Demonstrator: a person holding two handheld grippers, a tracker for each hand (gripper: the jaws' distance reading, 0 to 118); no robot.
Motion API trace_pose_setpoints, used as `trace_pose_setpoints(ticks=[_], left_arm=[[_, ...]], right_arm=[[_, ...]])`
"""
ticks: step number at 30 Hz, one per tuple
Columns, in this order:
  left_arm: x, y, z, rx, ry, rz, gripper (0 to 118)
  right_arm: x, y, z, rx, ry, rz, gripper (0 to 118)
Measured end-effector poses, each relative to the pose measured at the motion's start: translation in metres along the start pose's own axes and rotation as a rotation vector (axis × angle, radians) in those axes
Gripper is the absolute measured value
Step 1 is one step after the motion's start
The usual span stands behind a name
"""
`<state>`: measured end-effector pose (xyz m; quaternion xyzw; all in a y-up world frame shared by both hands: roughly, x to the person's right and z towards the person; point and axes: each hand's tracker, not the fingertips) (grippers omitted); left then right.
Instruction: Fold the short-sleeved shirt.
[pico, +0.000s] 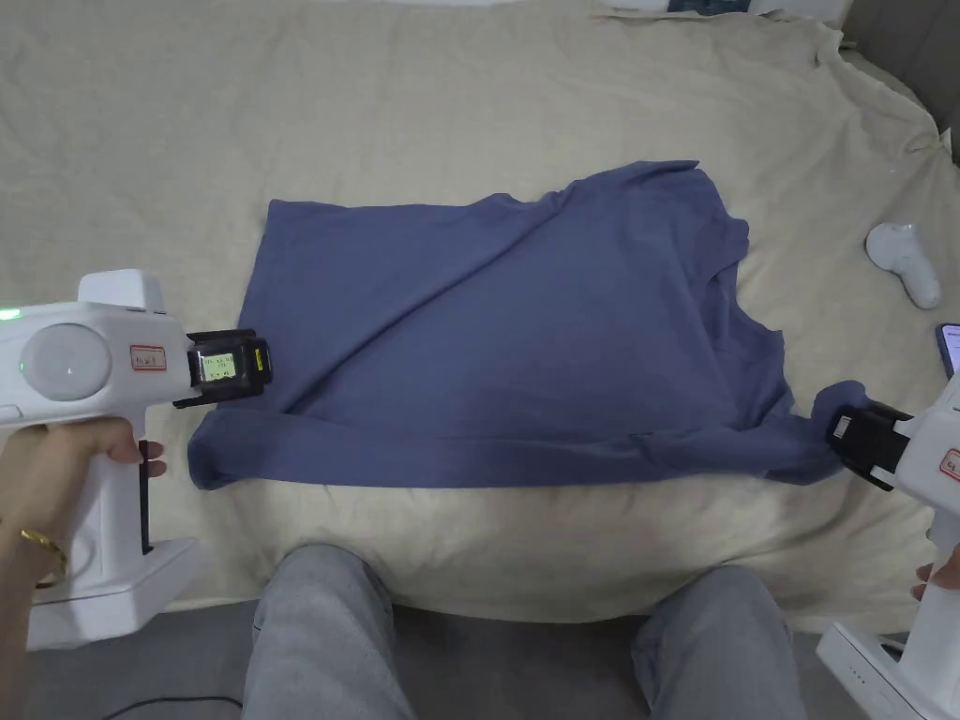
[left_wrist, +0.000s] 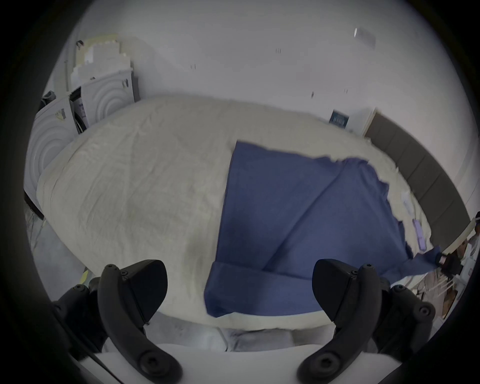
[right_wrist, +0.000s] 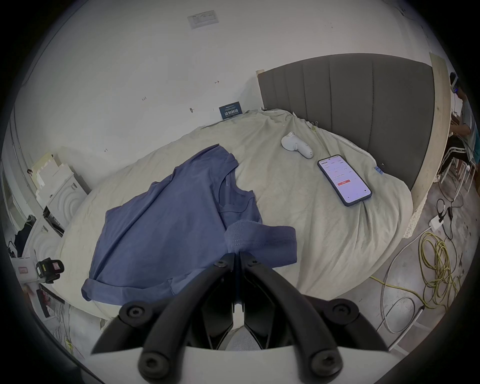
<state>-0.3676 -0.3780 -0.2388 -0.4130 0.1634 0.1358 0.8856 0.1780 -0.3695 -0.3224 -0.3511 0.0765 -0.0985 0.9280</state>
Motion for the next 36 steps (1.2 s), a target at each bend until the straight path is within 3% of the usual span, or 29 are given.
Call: trace_pose_setpoints(ticks=[6, 9, 12, 15, 18, 23, 32, 36], left_arm=[[-0.012, 0.003, -0.054, -0.218, 0.096, -0.039, 114], [-0.014, 0.003, -0.071, -0.22, 0.115, -0.012, 103], [-0.015, 0.001, -0.081, -0.218, 0.125, 0.045, 78], [-0.015, -0.001, -0.086, -0.267, 0.074, 0.072, 32], [-0.011, -0.004, -0.085, -0.254, 0.05, 0.07, 5], [-0.006, -0.006, -0.071, -0.186, 0.036, 0.029, 1], [-0.008, -0.027, 0.006, 0.229, -0.001, 0.075, 1], [-0.016, -0.036, 0.032, 0.346, -0.027, 0.162, 1]], right_arm=[[-0.005, 0.001, -0.001, -0.004, 0.0, 0.02, 3], [-0.007, 0.0, -0.003, -0.006, -0.014, 0.032, 3], [-0.006, -0.001, -0.004, -0.016, -0.019, 0.025, 3], [-0.006, -0.002, -0.006, -0.022, -0.024, 0.03, 3], [-0.007, -0.002, -0.007, -0.026, -0.024, 0.032, 3], [-0.011, -0.001, -0.006, -0.025, -0.022, 0.039, 3], [-0.011, 0.008, 0.008, 0.007, -0.003, 0.046, 3], [-0.006, 0.012, 0.016, 0.026, -0.001, 0.035, 3]])
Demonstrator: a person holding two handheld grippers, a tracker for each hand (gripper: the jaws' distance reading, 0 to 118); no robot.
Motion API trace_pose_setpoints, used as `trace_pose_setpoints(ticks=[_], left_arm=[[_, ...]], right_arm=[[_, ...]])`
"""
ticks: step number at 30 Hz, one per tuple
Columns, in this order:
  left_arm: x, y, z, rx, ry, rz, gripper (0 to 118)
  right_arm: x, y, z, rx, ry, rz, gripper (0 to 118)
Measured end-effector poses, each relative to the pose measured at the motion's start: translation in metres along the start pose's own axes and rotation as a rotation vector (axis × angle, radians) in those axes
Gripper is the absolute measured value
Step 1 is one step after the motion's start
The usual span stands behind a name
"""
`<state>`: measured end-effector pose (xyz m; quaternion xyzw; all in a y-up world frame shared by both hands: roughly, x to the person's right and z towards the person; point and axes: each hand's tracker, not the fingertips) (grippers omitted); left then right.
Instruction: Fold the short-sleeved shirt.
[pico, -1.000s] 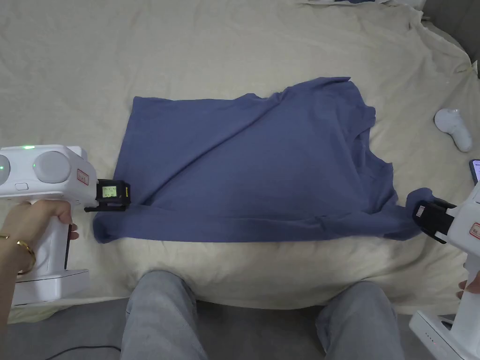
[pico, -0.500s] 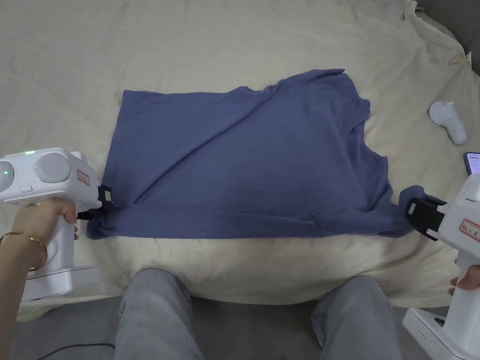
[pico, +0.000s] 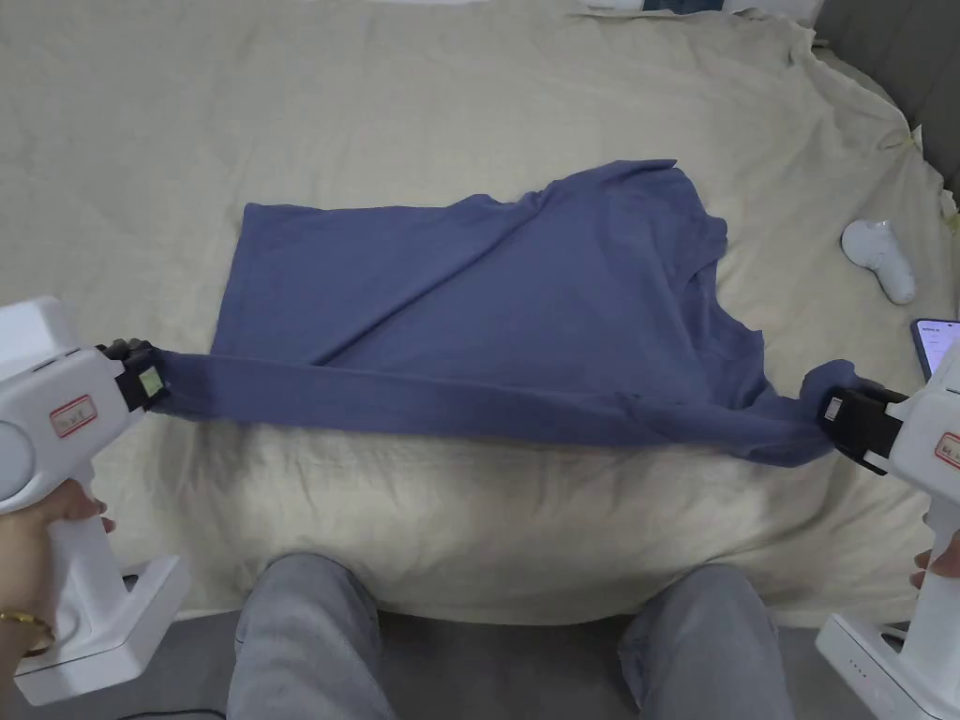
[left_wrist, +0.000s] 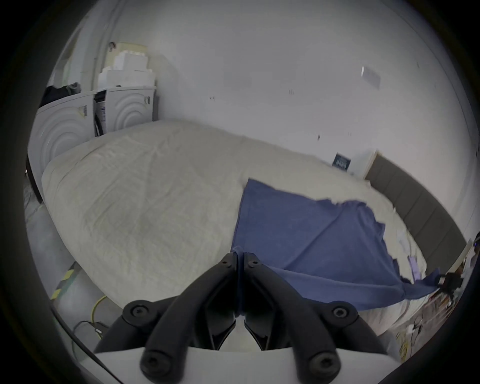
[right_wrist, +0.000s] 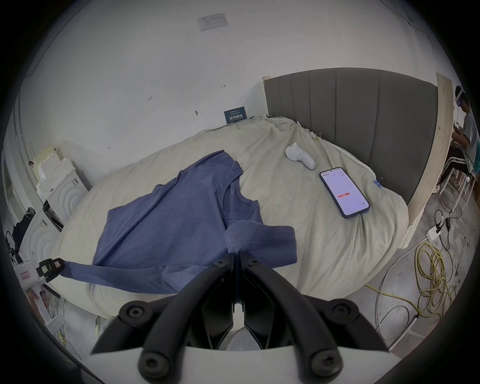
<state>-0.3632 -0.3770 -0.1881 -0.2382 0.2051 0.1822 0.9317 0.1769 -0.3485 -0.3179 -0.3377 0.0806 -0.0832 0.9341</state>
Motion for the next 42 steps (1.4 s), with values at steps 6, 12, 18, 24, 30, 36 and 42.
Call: trace_pose_setpoints(ticks=[6, 12, 18, 24, 30, 36, 42], left_arm=[[-0.003, -0.001, 0.032, 0.136, -0.005, 0.042, 1], [0.005, 0.023, 0.042, 0.206, -0.02, 0.056, 0], [0.028, 0.103, 0.035, 0.324, -0.042, 0.044, 0], [0.061, 0.197, -0.009, 0.37, -0.013, 0.002, 0], [0.1, 0.288, -0.075, 0.343, 0.015, 0.002, 0], [0.156, 0.367, -0.133, 0.388, 0.154, -0.156, 0], [0.206, 0.433, -0.169, 0.472, 0.22, -0.328, 0]], right_arm=[[0.004, 0.007, 0.016, 0.034, 0.027, -0.027, 3], [0.001, 0.032, 0.03, 0.087, 0.085, -0.042, 2], [-0.022, 0.119, 0.041, 0.196, 0.144, 0.047, 2], [-0.057, 0.232, 0.012, 0.246, 0.124, 0.142, 2], [-0.108, 0.334, -0.041, 0.261, 0.048, 0.174, 1], [-0.165, 0.418, -0.087, 0.362, -0.049, 0.204, 1], [-0.204, 0.502, -0.108, 0.508, -0.122, 0.173, 1]])
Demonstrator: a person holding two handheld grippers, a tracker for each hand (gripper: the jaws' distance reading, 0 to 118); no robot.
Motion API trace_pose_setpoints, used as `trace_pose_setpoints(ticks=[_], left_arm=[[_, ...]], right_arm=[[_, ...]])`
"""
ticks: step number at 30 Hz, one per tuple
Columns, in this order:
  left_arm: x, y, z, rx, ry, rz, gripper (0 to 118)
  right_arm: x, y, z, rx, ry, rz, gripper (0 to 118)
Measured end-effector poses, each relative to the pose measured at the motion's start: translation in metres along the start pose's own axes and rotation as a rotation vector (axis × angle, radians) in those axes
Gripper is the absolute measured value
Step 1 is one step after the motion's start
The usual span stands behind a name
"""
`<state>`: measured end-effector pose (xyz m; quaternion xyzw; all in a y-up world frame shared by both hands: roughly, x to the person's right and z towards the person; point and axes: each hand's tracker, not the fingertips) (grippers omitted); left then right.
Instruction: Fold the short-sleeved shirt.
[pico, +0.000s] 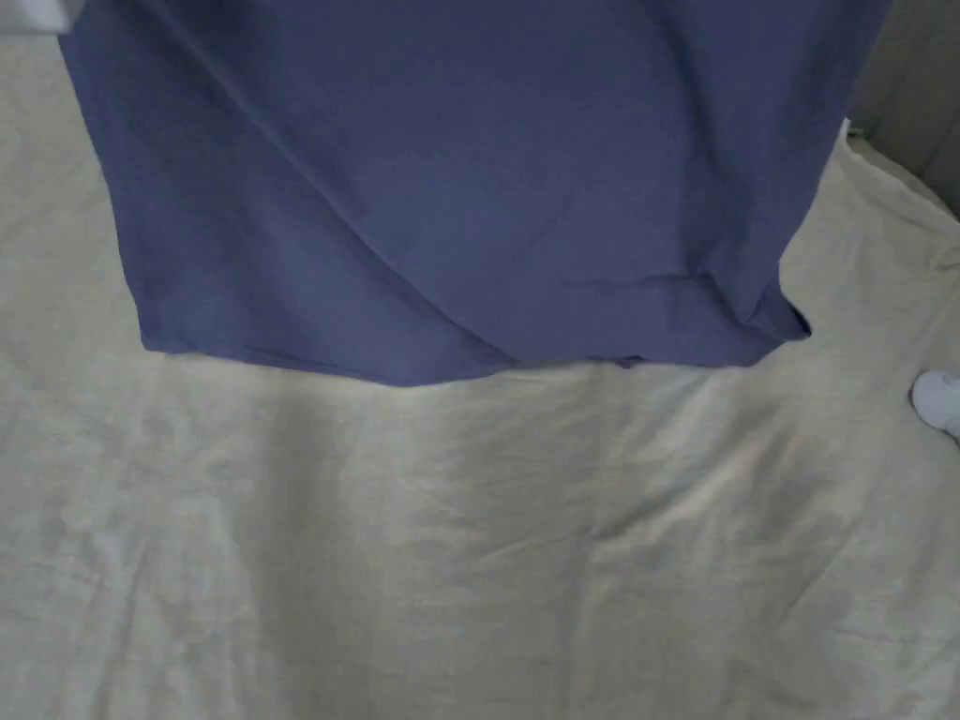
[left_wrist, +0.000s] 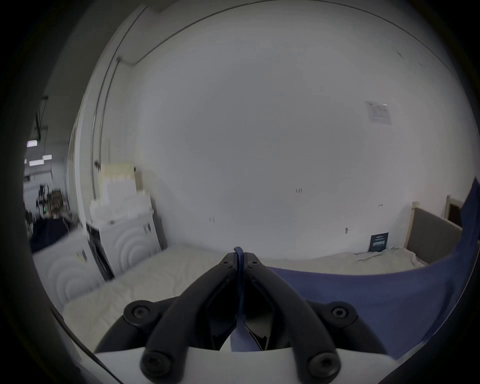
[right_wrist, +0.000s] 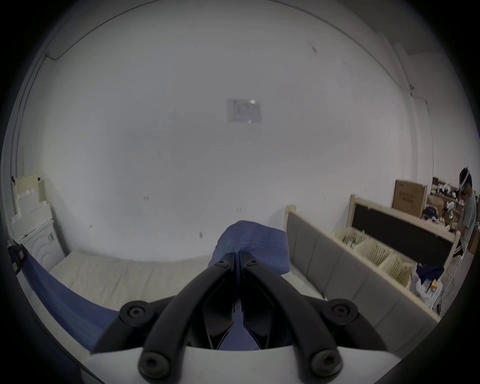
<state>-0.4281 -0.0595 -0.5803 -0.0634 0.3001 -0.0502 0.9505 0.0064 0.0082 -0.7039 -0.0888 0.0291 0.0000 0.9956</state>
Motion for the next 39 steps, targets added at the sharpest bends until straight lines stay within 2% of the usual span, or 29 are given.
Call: trace_pose_setpoints(ticks=[4, 9, 11, 14, 17, 22, 28, 30, 34, 39], left_arm=[[0.002, 0.024, -0.019, 0.065, 0.034, 0.016, 0], [-0.009, 0.039, -0.036, 0.144, 0.087, 0.148, 0], [-0.009, 0.041, -0.039, 0.166, 0.099, 0.183, 0], [-0.004, 0.034, -0.042, 0.189, 0.097, 0.195, 0], [0.006, 0.012, -0.054, 0.135, 0.075, 0.145, 0], [0.029, -0.05, -0.071, 0.035, 0.048, 0.099, 0], [0.048, -0.149, -0.081, -0.164, 0.004, 0.05, 0], [0.049, -0.184, -0.075, -0.231, 0.0, 0.049, 0], [0.043, -0.245, -0.057, -0.341, -0.003, 0.022, 0], [0.029, -0.307, -0.02, -0.467, -0.02, -0.009, 0]], right_arm=[[-0.008, 0.038, -0.01, 0.066, -0.016, -0.014, 1], [-0.008, 0.061, -0.005, 0.161, -0.003, -0.073, 1], [-0.011, 0.068, -0.004, 0.179, -0.011, -0.068, 1], [-0.011, 0.069, -0.006, 0.223, -0.009, -0.076, 1], [-0.01, 0.056, -0.017, 0.173, -0.007, -0.078, 1], [-0.005, -0.005, -0.042, 0.031, 0.01, -0.079, 1], [0.0, -0.105, -0.065, -0.177, 0.01, -0.04, 1], [0.005, -0.138, -0.073, -0.236, 0.013, -0.034, 1], [0.019, -0.207, -0.068, -0.355, 0.0, -0.091, 1], [0.034, -0.291, -0.042, -0.5, -0.023, -0.089, 1]])
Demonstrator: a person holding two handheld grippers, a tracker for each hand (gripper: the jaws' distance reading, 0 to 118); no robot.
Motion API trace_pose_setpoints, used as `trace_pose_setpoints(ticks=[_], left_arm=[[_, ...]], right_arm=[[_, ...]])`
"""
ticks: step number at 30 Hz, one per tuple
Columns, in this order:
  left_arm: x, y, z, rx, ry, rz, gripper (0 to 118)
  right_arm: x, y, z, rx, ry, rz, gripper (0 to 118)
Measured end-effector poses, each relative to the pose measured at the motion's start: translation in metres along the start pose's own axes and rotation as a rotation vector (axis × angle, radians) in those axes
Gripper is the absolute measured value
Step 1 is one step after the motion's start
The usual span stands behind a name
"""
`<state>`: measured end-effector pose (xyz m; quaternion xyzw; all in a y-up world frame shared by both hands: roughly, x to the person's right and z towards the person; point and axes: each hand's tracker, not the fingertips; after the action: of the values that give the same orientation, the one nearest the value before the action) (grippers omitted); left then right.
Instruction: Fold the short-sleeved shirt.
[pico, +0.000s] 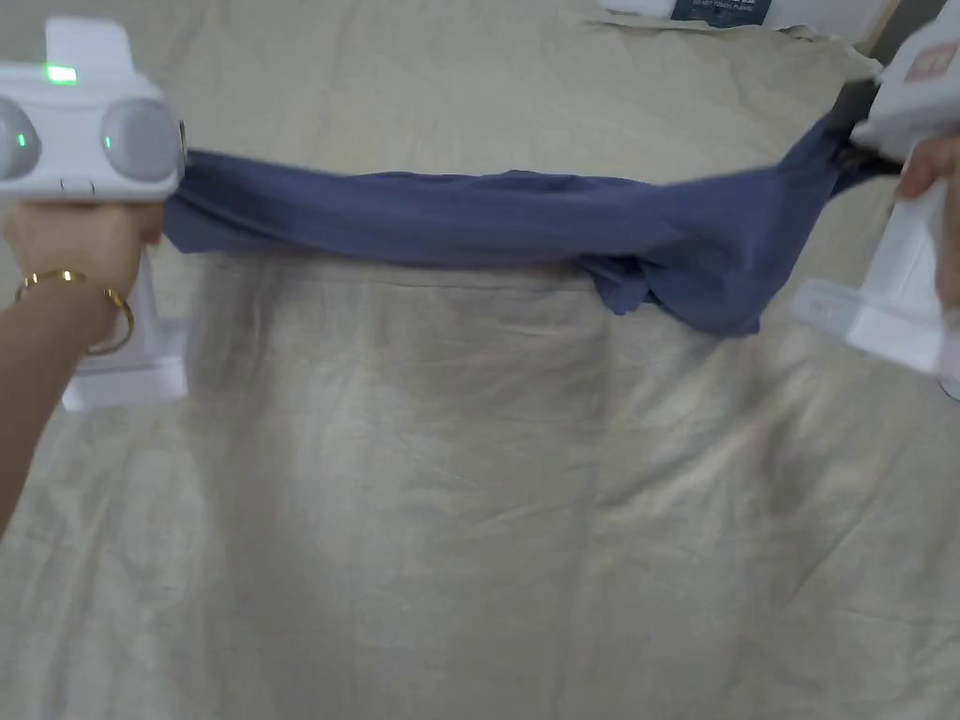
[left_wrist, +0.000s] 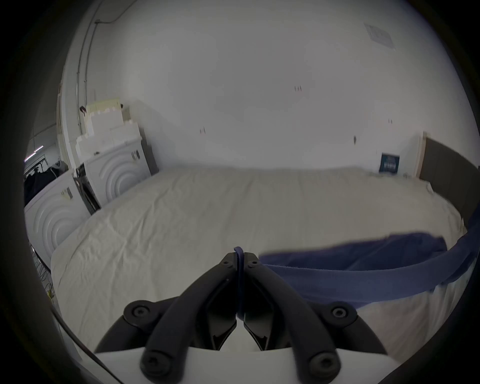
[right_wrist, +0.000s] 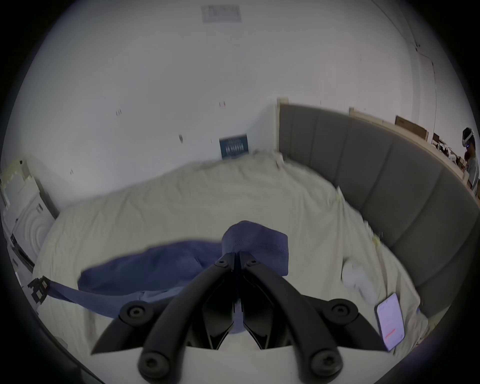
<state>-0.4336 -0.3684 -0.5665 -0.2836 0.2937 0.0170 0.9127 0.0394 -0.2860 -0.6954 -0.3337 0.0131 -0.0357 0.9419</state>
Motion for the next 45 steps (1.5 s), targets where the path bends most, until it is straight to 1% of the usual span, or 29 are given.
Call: trace_pose_setpoints(ticks=[2, 5, 9, 11, 13, 15, 16, 17, 20, 21, 25, 28, 30, 37, 40, 43, 44, 45], left_arm=[[-0.005, -0.025, 0.009, -0.031, -0.007, -0.001, 0], [-0.012, -0.059, 0.027, -0.076, -0.028, -0.029, 0], [-0.024, -0.098, 0.058, -0.1, -0.053, -0.057, 0], [-0.032, -0.116, 0.073, -0.119, -0.068, -0.074, 0], [-0.04, -0.133, 0.088, -0.13, -0.081, -0.094, 0], [-0.049, -0.149, 0.103, -0.142, -0.093, -0.1, 0], [-0.053, -0.156, 0.111, -0.143, -0.102, -0.098, 0], [-0.057, -0.162, 0.118, -0.145, -0.104, -0.093, 0], [-0.077, -0.178, 0.139, -0.152, -0.134, 0.022, 0], [-0.082, -0.183, 0.147, -0.147, -0.132, 0.043, 0], [-0.092, -0.203, 0.175, -0.129, -0.151, 0.066, 0], [-0.102, -0.216, 0.195, -0.124, -0.172, 0.143, 0], [-0.111, -0.225, 0.208, -0.115, -0.183, 0.188, 0], [-0.12, -0.256, 0.231, -0.12, -0.159, 0.136, 0], [-0.116, -0.267, 0.229, -0.144, -0.136, 0.104, 0], [-0.111, -0.275, 0.225, -0.177, -0.116, 0.093, 0], [-0.11, -0.276, 0.225, -0.186, -0.112, 0.095, 3], [-0.11, -0.277, 0.226, -0.191, -0.109, 0.105, 10]], right_arm=[[0.009, -0.033, -0.003, -0.057, 0.006, 0.007, 1], [0.02, -0.082, -0.002, -0.118, 0.005, 0.044, 1], [0.04, -0.142, 0.012, -0.199, 0.028, 0.067, 1], [0.051, -0.168, 0.022, -0.237, 0.015, 0.078, 1], [0.066, -0.191, 0.032, -0.261, 0.017, 0.065, 1], [0.082, -0.212, 0.048, -0.281, 0.029, 0.027, 1], [0.089, -0.22, 0.054, -0.293, 0.036, 0.022, 1], [0.094, -0.227, 0.064, -0.288, 0.036, 0.022, 1], [0.108, -0.24, 0.086, -0.268, 0.043, 0.051, 1], [0.112, -0.243, 0.093, -0.263, 0.043, 0.047, 1], [0.124, -0.253, 0.122, -0.231, 0.076, 0.033, 1], [0.132, -0.261, 0.142, -0.196, 0.088, 0.076, 1], [0.137, -0.269, 0.156, -0.186, 0.097, 0.08, 1], [0.156, -0.3, 0.182, -0.193, 0.125, 0.072, 1], [0.156, -0.314, 0.179, -0.221, 0.131, 0.081, 1], [0.153, -0.325, 0.171, -0.246, 0.135, 0.061, 1], [0.152, -0.328, 0.17, -0.253, 0.139, 0.057, 2], [0.151, -0.329, 0.17, -0.253, 0.143, 0.053, 2]])
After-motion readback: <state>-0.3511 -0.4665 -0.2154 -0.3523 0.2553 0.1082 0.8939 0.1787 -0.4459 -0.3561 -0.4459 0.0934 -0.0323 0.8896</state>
